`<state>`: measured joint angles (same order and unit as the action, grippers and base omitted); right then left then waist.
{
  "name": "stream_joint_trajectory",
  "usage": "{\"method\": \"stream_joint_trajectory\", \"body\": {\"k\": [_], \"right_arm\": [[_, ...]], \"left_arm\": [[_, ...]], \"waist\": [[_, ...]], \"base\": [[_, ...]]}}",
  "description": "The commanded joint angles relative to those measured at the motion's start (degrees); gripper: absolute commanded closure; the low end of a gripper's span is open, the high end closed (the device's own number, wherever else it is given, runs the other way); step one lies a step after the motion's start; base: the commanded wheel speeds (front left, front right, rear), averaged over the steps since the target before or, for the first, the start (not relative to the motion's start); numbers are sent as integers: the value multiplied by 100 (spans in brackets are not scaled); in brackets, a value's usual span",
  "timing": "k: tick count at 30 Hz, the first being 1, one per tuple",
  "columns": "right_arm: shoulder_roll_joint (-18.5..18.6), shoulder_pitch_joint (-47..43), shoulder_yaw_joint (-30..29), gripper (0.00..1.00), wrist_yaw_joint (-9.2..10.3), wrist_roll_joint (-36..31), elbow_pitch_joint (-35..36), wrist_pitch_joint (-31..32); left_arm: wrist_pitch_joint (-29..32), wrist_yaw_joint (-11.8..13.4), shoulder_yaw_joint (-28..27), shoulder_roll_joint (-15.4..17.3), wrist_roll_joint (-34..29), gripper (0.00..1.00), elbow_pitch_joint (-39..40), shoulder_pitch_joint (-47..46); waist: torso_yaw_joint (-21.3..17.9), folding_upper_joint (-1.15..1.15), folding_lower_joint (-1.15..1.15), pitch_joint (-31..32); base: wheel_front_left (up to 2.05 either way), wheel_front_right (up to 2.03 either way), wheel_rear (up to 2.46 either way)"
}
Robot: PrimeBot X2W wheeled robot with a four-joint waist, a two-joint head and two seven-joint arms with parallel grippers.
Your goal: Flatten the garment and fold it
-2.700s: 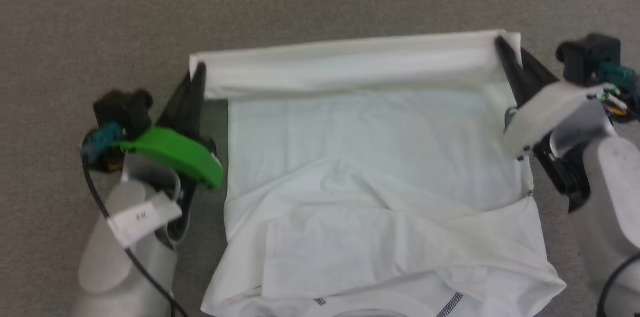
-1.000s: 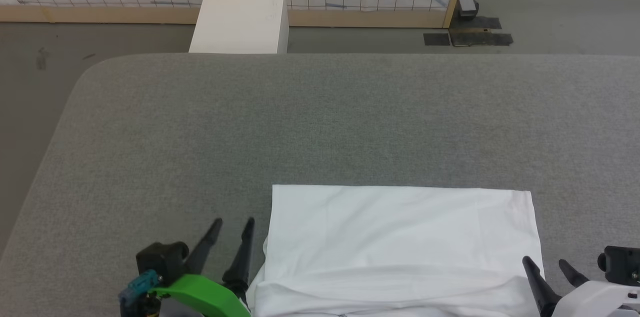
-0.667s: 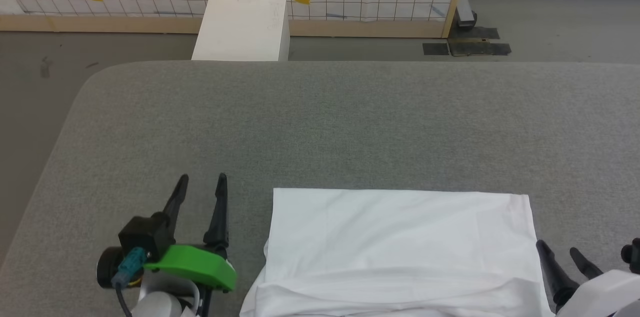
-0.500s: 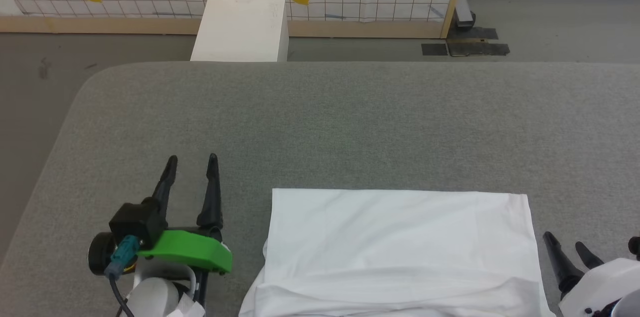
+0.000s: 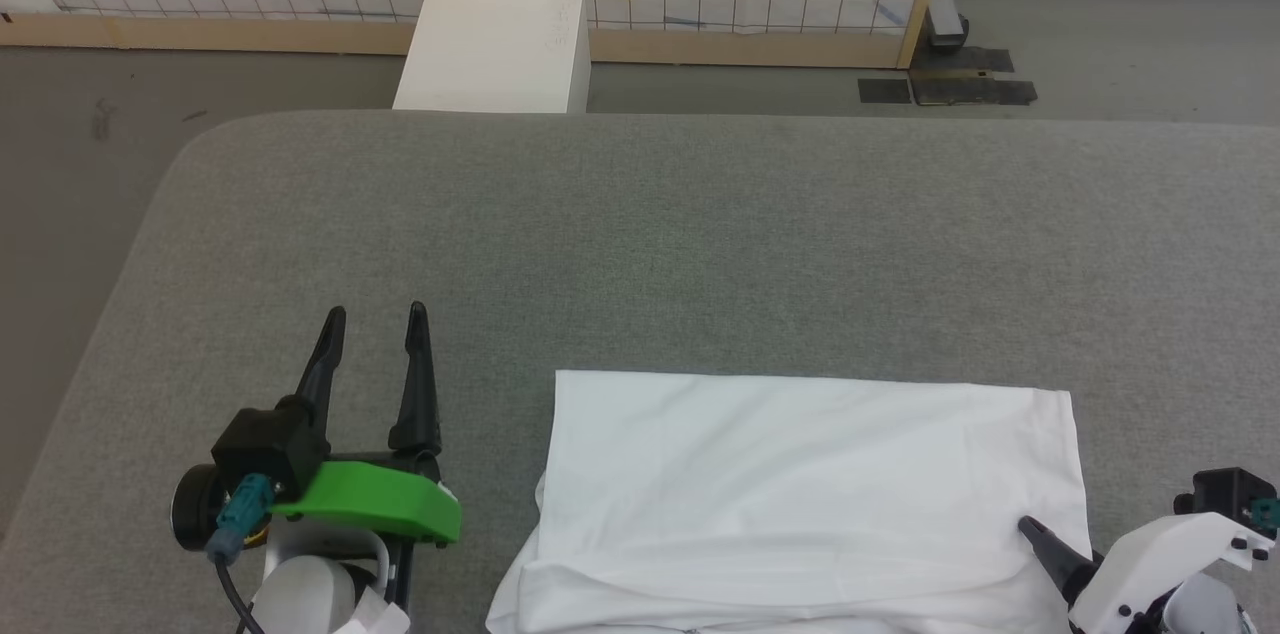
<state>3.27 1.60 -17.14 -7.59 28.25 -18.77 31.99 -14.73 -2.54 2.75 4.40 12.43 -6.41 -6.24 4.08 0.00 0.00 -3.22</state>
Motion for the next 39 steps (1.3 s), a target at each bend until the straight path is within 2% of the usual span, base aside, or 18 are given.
{"method": "stream_joint_trajectory", "body": {"k": [1, 6, 7, 8, 9, 10, 15, 18, 32, 36, 39], "right_arm": [[-39, 27, 39, 0, 10, 24, -185, 152], [-39, 59, 221, 0, 10, 162, -393, 501], [-39, 63, 283, 11, 10, 213, -406, 562], [-39, 66, 375, 58, 10, 290, -399, 618], [-39, 64, 446, 68, 10, 352, -365, 631], [-39, 59, 506, 100, 10, 421, -309, 607], [-39, 7, 680, 100, 10, 603, -53, 477], [-39, -36, 550, 100, 10, 436, 95, 337], [-39, 0, -1176, 100, 10, -1401, 1005, -78], [-39, -38, -1183, 100, 10, -1447, 1214, -16], [-39, -214, -908, 100, 10, -1389, 1556, 75]], "left_arm": [[-26, -60, -34, -33, -54, 0, -27, 23], [-27, -168, -141, -69, -105, 0, -99, 18], [-27, -181, -158, -75, -111, 0, -106, 17], [-27, -196, -178, -82, -119, 0, -111, 15], [-27, -205, -194, -87, -123, 0, -114, 15], [-27, -213, -214, -95, -123, 0, -120, 14], [-27, -242, -282, -119, -130, 0, -133, 6], [-27, -251, -321, -130, -141, 0, -132, 14], [-27, -276, -422, -148, -158, 0, -126, 36], [-27, -291, -423, -150, -164, 0, -130, 41], [-27, -292, -396, -151, -163, 0, -118, 67]], "waist": [[21, 0, 0, -10], [43, 0, 0, -64], [45, 0, 0, -72], [46, 0, 0, -81], [48, 0, 0, -87], [50, 0, 0, -95], [48, 0, 0, -113], [40, 0, 0, -112], [69, 0, 0, -127], [106, 0, 0, -99], [139, 0, 0, -67]], "base": [[0, 0, 0], [0, 0, 0], [0, 0, 0], [0, 0, 0], [0, 0, 0], [0, 0, 0], [0, 0, 0], [0, 0, 0], [0, 0, 0], [0, 0, 0], [0, 0, 0]]}}
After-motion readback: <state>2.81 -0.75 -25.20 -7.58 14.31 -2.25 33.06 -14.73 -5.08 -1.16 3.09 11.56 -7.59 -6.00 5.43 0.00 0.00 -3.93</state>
